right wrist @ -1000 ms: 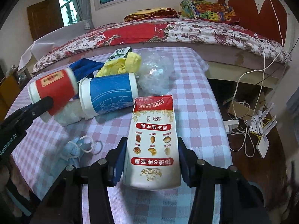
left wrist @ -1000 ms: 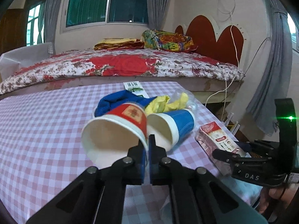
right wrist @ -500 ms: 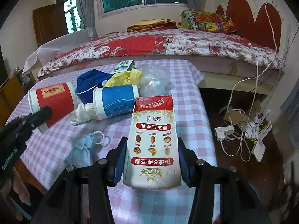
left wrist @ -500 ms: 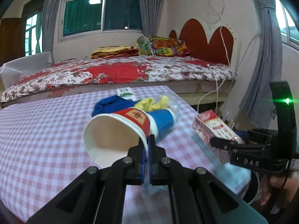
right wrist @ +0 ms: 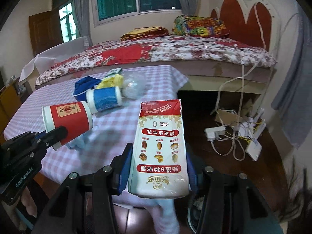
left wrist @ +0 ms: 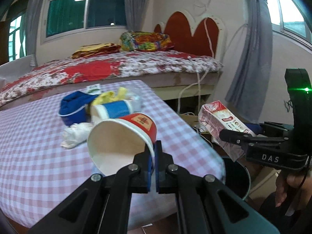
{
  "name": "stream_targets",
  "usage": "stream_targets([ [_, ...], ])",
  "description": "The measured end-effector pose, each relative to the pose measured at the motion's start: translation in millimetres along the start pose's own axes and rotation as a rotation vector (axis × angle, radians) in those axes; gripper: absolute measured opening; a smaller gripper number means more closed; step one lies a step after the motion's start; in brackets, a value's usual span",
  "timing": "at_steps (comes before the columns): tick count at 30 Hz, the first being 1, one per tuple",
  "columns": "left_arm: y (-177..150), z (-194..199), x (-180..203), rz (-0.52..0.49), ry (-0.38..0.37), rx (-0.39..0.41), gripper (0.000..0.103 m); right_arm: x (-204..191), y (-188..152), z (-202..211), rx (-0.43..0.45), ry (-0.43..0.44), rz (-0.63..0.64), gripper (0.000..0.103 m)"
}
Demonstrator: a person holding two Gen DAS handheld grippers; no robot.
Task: Collect trash
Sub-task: 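Carry the red cup with the left tool while the right tool carries the carton over the bin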
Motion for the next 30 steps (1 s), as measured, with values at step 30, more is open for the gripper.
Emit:
stream_targets([
  [30,-32.9,0.4,181.3,-0.204,-0.300,-0.115,0.004,148.3,-103.9,88.5,-0.067,-0.216,-0.192,0.052],
])
Point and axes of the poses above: each gripper's, at about its wrist camera, not at the fingertips, and z roughly against the way its jaws point, x to its right, y to its top, the point moved 4 cm from there along -z, roughly the way its jaws point, and after that the axes turned 11 degrees about y, right-handed, at the moved point
